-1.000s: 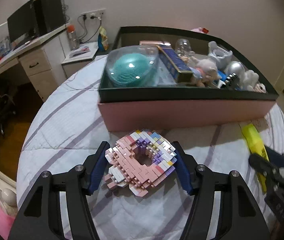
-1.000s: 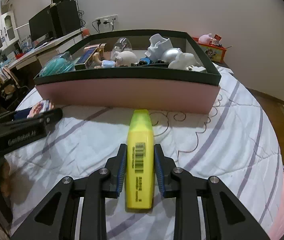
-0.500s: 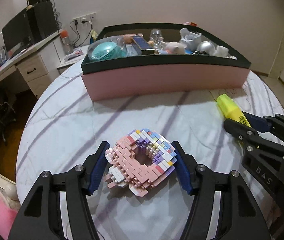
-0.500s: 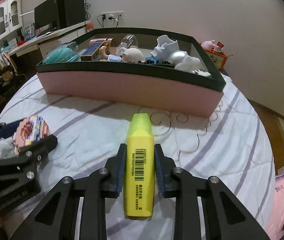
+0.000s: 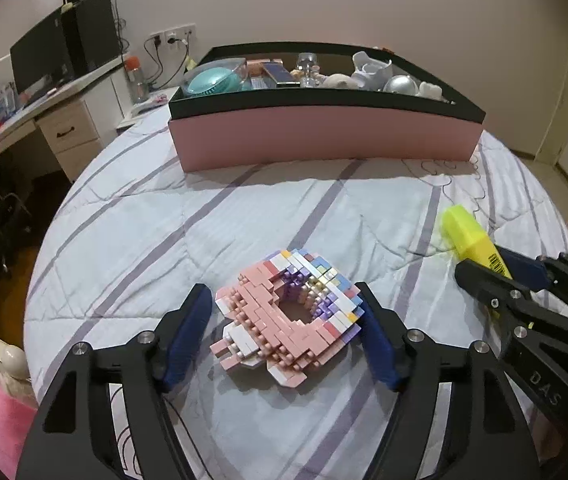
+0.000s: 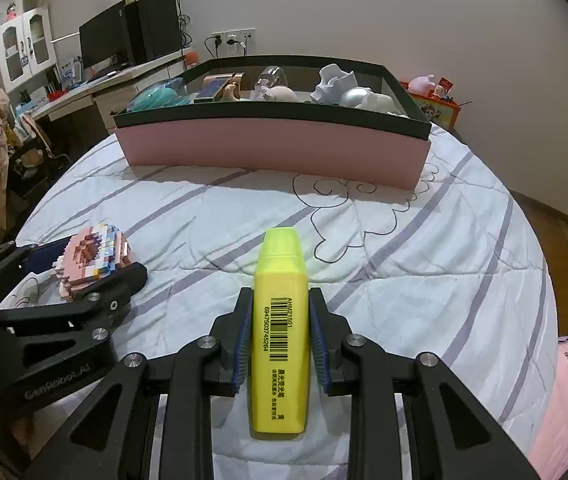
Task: Organize rigid objects
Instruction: 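Lift the brick donut and yellow highlighter and carry them over the pink box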
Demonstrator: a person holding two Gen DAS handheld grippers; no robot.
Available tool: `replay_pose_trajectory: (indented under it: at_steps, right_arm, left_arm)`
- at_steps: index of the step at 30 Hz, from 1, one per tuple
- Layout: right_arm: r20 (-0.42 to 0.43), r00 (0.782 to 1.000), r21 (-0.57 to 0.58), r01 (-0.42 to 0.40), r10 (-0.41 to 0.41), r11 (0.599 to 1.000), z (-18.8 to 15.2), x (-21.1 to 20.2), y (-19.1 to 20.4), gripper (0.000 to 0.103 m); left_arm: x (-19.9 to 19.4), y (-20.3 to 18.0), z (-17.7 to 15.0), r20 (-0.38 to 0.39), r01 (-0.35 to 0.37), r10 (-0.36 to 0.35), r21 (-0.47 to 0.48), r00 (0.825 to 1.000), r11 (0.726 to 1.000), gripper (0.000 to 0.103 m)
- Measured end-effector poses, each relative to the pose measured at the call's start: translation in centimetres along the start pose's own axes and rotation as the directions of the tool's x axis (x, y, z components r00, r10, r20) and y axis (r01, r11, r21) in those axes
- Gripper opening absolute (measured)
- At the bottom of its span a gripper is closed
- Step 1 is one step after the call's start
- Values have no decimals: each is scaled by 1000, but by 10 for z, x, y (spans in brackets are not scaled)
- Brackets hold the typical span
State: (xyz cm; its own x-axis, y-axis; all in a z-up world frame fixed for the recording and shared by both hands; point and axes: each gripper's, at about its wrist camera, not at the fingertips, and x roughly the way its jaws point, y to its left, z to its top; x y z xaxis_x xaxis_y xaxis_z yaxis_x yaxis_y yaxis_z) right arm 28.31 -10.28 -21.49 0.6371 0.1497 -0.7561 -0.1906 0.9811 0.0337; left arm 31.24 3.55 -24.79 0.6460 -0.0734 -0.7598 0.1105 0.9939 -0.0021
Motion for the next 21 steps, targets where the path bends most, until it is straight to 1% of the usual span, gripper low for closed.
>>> replay_pose_trajectory:
  at_steps: [1,4,9,12,13,16,18,21]
  right_arm:
    - [1,1000,5,-3,3,1000,0,0,-1,27]
    - [17,1000,21,-9,8,1000,-2,-1,-2,27]
    - [65,998,46,-30,27,999,-1,-11,-3,27]
    - [97,994,48,-51,46,998,3,-20,-1,27]
    - [119,992,49,-56,50,997,5,-25,0,27]
    - [176,983,46,-67,58,997,13,-41,3,27]
    - [213,976,41,-65,55,997,19,-54,5,27]
    - [267,962,39,-75,62,996,24,-74,7,27]
  left_arm:
    - [-2,2,0,15,11,-11,-10,1000,1000,64]
    - [-6,5,-2,35,30,-29,-23,999,999,63]
    - [-19,4,2,62,33,-31,-30,998,999,63]
    - [-37,3,8,107,35,-32,-23,994,999,63]
    - [-46,3,10,135,29,-26,-20,991,999,63]
    - [-65,0,19,183,26,-25,0,983,1000,63]
    - [-76,-2,22,210,7,-8,7,978,1000,64]
    - [-97,-6,27,269,-21,15,18,963,1000,64]
